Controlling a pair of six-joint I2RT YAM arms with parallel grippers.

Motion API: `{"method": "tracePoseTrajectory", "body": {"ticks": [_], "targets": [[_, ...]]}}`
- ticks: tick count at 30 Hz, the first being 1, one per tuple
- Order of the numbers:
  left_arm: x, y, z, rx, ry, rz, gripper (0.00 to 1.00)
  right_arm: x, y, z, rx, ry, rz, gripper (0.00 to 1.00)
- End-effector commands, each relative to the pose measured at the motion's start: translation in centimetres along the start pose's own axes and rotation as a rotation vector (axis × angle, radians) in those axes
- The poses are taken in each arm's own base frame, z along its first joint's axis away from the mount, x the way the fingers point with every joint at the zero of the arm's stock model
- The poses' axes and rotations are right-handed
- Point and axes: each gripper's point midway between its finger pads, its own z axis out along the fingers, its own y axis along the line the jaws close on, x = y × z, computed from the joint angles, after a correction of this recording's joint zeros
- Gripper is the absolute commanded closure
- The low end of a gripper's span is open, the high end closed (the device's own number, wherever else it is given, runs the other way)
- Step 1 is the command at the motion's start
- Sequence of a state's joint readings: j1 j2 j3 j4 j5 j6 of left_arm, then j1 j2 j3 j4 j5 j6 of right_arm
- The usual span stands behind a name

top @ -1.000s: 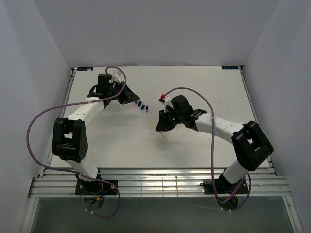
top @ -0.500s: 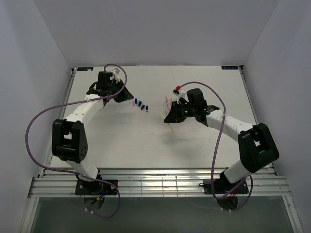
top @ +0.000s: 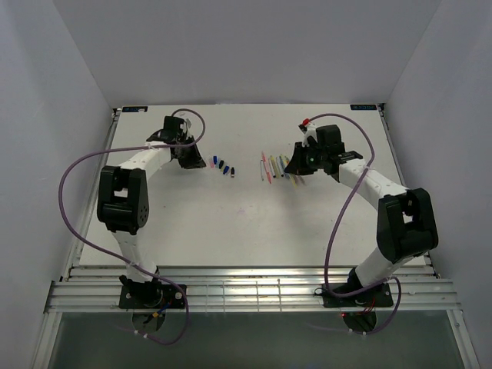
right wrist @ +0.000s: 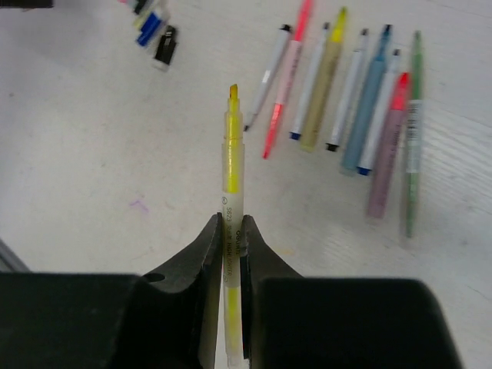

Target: Open the pen caps

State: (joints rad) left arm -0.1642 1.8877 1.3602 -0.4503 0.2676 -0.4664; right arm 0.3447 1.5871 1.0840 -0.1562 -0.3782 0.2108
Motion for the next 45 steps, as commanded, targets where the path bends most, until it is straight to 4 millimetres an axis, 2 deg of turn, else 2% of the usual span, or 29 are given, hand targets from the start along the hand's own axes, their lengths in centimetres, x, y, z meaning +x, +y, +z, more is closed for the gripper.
{"method": "tracePoseTrajectory", "body": {"ticks": [1, 5, 6, 9, 13, 18, 24, 32, 45], "targets": [[-1.5, 0.9, 0.0, -0.052, -0.007, 0.042, 1.00, -0.5, -4.7, -0.2, 0.144, 0.015, 0.001, 0.92], [-1.6, 1.9, 1.3, -0.085, 0.026, 0.046, 1.00, -0.2, -7.7, -0.7, 0.204, 0.019, 0.023, 0.92], [-2.1, 1.7, 1.4, -0.080, 0.018, 0.049, 1.00, -0.3, -8.6, -0.8, 0.226, 0.016, 0.027, 0.92], [-2.1, 2.5, 2.4, -0.095, 0.036, 0.046, 1.00, 0.0, -10.5, -0.7, 0.268, 0.029, 0.025, 0.92], [-3.1, 2.5, 3.1, -0.092, 0.032, 0.048, 1.00, 0.3, -12.1, -0.3, 0.281, 0.043, 0.047, 0.92], [-3.6, 3.3, 4.0, -0.110, 0.035, 0.036, 0.88, -0.7, -13.0, 0.1, 0.271, 0.035, 0.059, 0.92], [-4.2, 3.5, 4.5, -0.094, 0.037, 0.029, 0.86, -1.1, -13.7, 0.4, 0.283, 0.030, 0.064, 0.92], [-4.1, 3.7, 5.2, -0.083, 0.049, 0.013, 0.75, -0.2, -13.8, 1.6, 0.239, 0.062, 0.079, 0.92], [-3.2, 4.0, 5.9, -0.067, 0.077, -0.002, 0.60, 1.5, -15.7, 3.3, 0.265, 0.120, 0.081, 0.92]]}}
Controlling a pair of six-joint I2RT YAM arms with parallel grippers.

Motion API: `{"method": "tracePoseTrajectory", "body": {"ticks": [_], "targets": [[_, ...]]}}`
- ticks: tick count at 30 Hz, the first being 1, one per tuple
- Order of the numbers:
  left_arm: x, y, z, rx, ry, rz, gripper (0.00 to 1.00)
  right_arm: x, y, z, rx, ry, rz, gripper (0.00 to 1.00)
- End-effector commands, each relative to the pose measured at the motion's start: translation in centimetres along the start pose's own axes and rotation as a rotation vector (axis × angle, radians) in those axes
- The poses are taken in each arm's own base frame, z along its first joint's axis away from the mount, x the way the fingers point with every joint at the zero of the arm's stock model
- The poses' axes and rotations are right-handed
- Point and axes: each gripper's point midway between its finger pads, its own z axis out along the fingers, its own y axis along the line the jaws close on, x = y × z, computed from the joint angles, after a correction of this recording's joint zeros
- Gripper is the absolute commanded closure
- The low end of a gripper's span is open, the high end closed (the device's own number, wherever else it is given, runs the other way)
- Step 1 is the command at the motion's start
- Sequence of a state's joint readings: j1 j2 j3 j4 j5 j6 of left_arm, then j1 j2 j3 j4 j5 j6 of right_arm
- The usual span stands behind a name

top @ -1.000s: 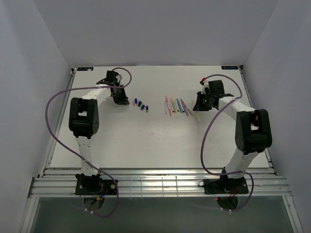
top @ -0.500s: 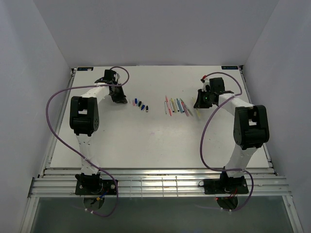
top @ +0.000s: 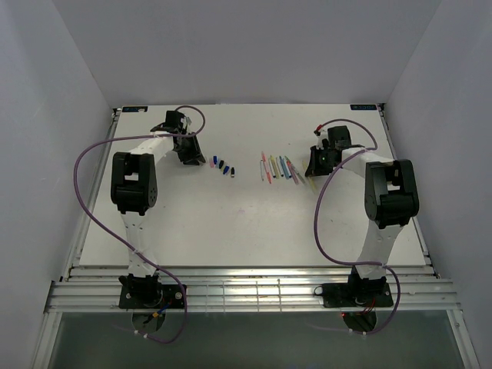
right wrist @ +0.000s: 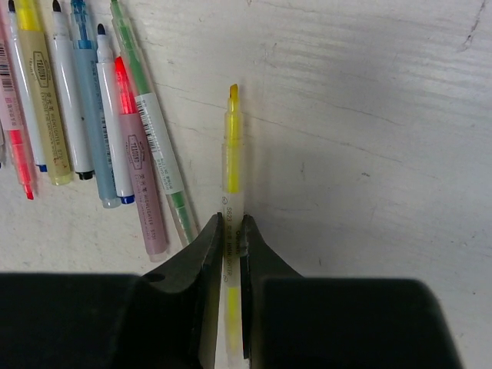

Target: Open the pen caps

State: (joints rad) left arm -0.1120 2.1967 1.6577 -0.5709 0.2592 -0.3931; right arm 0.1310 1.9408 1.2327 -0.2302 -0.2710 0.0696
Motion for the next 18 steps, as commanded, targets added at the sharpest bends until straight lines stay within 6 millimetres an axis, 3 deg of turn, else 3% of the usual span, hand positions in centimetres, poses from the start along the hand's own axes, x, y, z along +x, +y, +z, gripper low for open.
{"method": "tracePoseTrajectory", "body": {"ticks": [1, 10, 18], "targets": [[-0.8, -0.2, -0.1, 0.017, -0.015, 0.002, 0.59, -1.9, -0.1, 0.1, -0.006, -0.041, -0.026, 0.92], [-0.5, 0.1, -0.4, 0.010, -0.016, -0.007, 0.56, -1.0, 0.2, 0.6, -0.035, -0.017, -0.018, 0.88], [-0.9, -0.9, -2.5, 0.074, -0.080, -0.034, 0.52, -0.2, 1.3, 0.9, -0.086, -0.007, -0.018, 0.80]]}}
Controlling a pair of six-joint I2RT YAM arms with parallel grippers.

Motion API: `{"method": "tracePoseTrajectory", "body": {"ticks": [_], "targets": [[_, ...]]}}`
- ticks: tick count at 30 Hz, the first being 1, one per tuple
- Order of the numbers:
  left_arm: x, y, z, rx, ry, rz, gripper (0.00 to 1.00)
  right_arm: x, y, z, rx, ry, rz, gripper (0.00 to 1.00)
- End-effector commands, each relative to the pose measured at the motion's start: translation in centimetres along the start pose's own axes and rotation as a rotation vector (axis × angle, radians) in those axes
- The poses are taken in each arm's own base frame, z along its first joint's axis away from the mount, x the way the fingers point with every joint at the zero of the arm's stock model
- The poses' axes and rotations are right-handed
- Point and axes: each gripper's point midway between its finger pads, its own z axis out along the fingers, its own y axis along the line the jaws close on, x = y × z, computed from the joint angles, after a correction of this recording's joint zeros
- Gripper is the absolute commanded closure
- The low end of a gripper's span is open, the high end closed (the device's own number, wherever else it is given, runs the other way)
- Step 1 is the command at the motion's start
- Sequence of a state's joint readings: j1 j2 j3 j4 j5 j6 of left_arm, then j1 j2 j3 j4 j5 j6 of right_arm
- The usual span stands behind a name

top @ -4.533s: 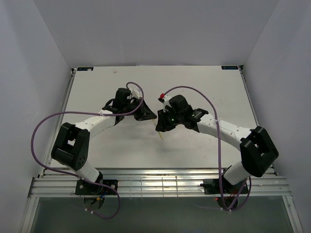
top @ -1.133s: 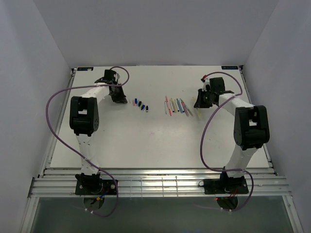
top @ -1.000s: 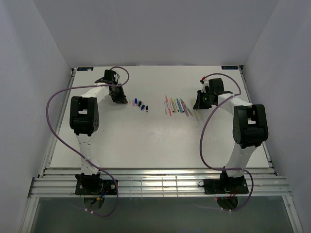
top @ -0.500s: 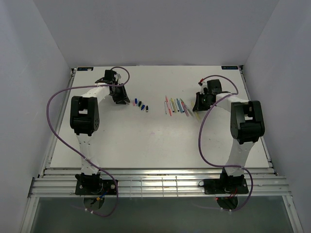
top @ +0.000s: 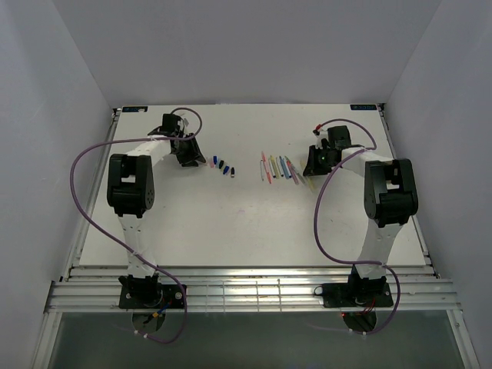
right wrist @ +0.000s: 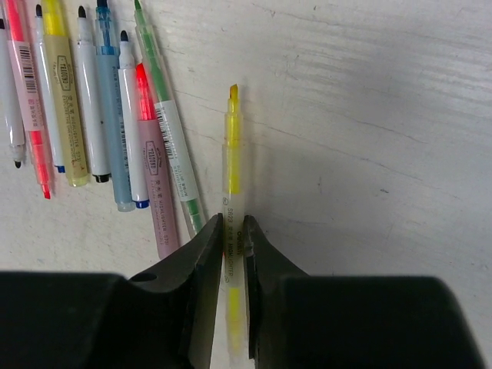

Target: Open the pen caps

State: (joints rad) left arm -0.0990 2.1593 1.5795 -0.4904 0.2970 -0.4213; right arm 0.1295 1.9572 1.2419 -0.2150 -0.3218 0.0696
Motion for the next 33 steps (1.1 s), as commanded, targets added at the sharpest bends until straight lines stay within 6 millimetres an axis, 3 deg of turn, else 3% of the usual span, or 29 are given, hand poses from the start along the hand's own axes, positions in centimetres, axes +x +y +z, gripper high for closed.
{"method": "tracePoseTrajectory", "body": {"ticks": [1, 5, 14, 20, 23, 24, 25, 27, 28, 30, 31, 33], "targets": [[-1.1, -1.1, -2.4, 0.038, -0.062, -0.003, 0.52, 0.1, 0.7, 0.5, -0.038, -0.001, -0.016, 0.79], [-1.4, -1.3, -3.3, 0.050, -0.078, -0.001, 0.50, -0.1, 1.1, 0.4, -0.047, -0.004, -0.020, 0.77], [-1.6, -2.6, -6.0, 0.099, -0.127, 0.015, 0.49, -0.8, 1.3, -1.6, -0.003, -0.064, -0.033, 0.57], [-1.7, -4.0, -8.6, 0.145, -0.163, 0.030, 0.49, -0.5, 1.3, -4.3, 0.055, -0.133, -0.015, 0.44], [-1.3, -5.1, -10.4, 0.194, -0.180, 0.039, 0.49, -0.5, 1.9, -6.8, 0.086, -0.189, 0.000, 0.34], [-1.3, -6.0, -11.8, 0.219, -0.201, 0.042, 0.48, 0.7, 1.9, -6.9, 0.093, -0.171, 0.010, 0.32], [-0.6, -5.9, -11.9, 0.235, -0.198, 0.038, 0.48, 0.9, 2.0, -7.4, 0.104, -0.175, 0.024, 0.26], [0.0, -7.1, -13.8, 0.293, -0.217, 0.037, 0.48, 1.5, 2.5, -8.7, 0.138, -0.180, 0.027, 0.10], [0.1, -7.6, -14.3, 0.322, -0.235, 0.042, 0.48, 2.6, 2.4, -8.9, 0.151, -0.159, 0.041, 0.09], [2.3, -7.5, -14.4, 0.355, -0.203, 0.027, 0.47, 3.5, 2.9, -9.8, 0.159, -0.157, 0.067, 0.10], [2.4, -8.1, -15.5, 0.386, -0.229, 0.027, 0.47, 5.0, 3.0, -9.8, 0.159, -0.130, 0.080, 0.10], [4.4, -7.9, -15.6, 0.415, -0.195, 0.008, 0.47, 6.0, 4.2, -10.5, 0.137, -0.136, 0.075, 0.10]]}}
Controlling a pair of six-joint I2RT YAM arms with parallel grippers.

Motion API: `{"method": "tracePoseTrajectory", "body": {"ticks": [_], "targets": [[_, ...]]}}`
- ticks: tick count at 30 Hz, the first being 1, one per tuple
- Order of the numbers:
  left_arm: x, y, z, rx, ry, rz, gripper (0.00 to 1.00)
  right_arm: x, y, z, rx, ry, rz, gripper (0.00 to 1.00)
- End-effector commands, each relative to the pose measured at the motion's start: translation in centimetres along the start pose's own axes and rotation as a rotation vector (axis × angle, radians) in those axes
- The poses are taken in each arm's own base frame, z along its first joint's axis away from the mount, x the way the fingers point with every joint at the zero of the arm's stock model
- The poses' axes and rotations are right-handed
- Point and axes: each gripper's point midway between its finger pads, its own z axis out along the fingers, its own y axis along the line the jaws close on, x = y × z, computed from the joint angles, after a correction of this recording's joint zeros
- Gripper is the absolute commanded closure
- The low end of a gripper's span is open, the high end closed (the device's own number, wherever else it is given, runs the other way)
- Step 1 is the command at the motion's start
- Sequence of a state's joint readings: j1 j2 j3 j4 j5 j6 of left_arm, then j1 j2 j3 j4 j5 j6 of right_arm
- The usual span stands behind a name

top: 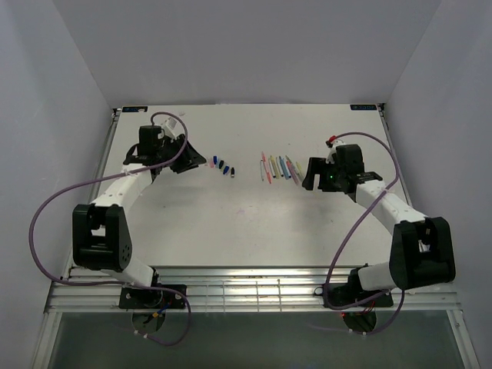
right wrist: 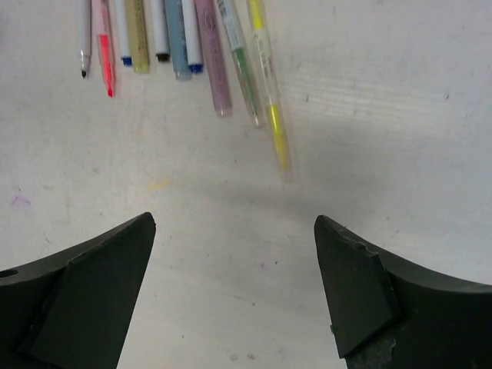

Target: Open the pen caps

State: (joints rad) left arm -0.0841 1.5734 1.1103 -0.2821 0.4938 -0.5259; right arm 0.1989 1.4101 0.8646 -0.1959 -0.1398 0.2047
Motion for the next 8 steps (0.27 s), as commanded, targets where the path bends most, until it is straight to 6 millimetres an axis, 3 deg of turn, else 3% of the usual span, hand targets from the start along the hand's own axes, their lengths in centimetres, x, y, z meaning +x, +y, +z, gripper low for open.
{"method": "tracePoseTrajectory", "body": {"ticks": [1, 2, 3, 5, 6, 8], "targets": [[0.7, -3.1, -2.4, 0.140, -0.033, -0.017, 0.47, 3.2, 0.5, -1.5, 0.026, 0.053, 0.042, 0.10], [1.1, -3.3, -2.8, 0.155, -0.035, -0.028, 0.46, 4.7, 0.9, -1.6, 0.023, 0.079, 0.033, 0.10], [2.9, -2.7, -2.9, 0.161, -0.008, -0.058, 0.45, 4.9, 1.3, -2.1, 0.024, 0.073, 0.037, 0.10], [3.3, -3.8, -4.4, 0.207, -0.054, -0.082, 0.02, 6.9, 1.4, -2.8, 0.045, 0.100, 0.020, 0.10], [5.2, -2.7, -4.3, 0.189, -0.039, -0.124, 0.02, 7.7, 1.4, -2.9, 0.051, 0.104, 0.021, 0.10], [5.5, -4.1, -5.9, 0.260, -0.097, -0.150, 0.02, 9.3, 1.7, -3.6, 0.025, 0.097, 0.016, 0.10]]}}
